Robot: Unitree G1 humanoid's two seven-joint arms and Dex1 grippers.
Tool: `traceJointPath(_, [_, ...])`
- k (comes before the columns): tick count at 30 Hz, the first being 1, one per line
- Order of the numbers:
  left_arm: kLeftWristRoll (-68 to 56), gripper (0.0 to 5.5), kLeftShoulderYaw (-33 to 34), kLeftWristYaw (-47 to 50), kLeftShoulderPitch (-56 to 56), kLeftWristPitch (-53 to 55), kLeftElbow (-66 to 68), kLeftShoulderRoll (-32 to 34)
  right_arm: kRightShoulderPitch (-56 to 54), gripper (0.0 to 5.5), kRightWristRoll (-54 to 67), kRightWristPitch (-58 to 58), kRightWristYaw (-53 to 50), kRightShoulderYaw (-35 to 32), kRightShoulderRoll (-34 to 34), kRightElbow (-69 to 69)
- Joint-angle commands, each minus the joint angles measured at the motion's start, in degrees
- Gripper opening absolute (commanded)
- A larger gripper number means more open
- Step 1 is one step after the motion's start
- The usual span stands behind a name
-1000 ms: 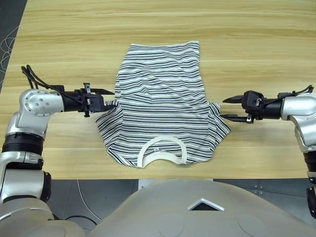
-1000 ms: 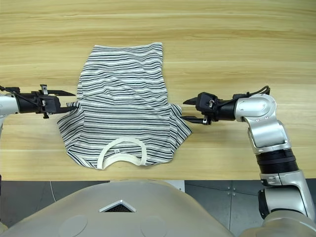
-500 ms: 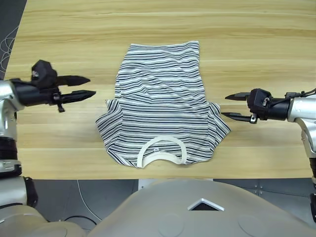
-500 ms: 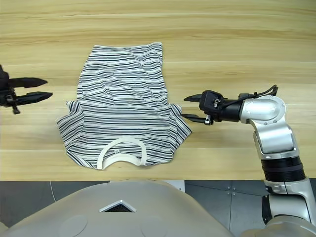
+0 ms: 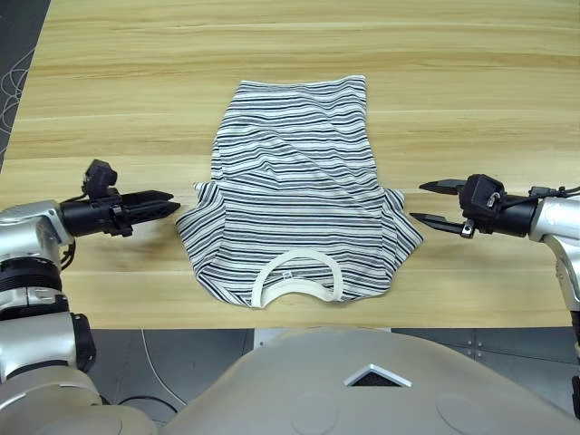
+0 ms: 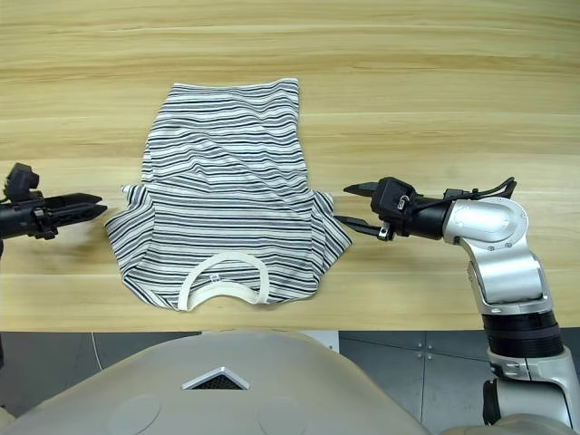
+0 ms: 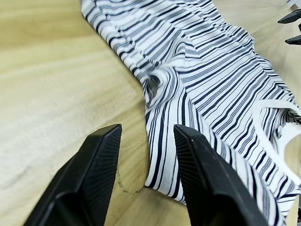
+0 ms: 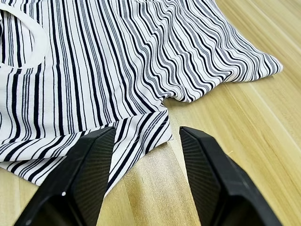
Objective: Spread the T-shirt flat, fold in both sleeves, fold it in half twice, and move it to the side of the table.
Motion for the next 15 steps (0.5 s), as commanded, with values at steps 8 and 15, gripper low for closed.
traceJointPath(8, [6.9, 2.06, -2.0, -2.9, 0.6, -5.9, 7.7, -0.8, 0.2, 2.51, 0.2, 2.7, -0.1, 0.0, -0.9, -2.5])
traceJointPath(15, [9.2, 2.06, -3.9, -4.2, 0.8, -8.1, 9.3, -0.6, 0.5, 2.51, 0.3, 3.9, -0.2, -0.1, -0.9, -3.6])
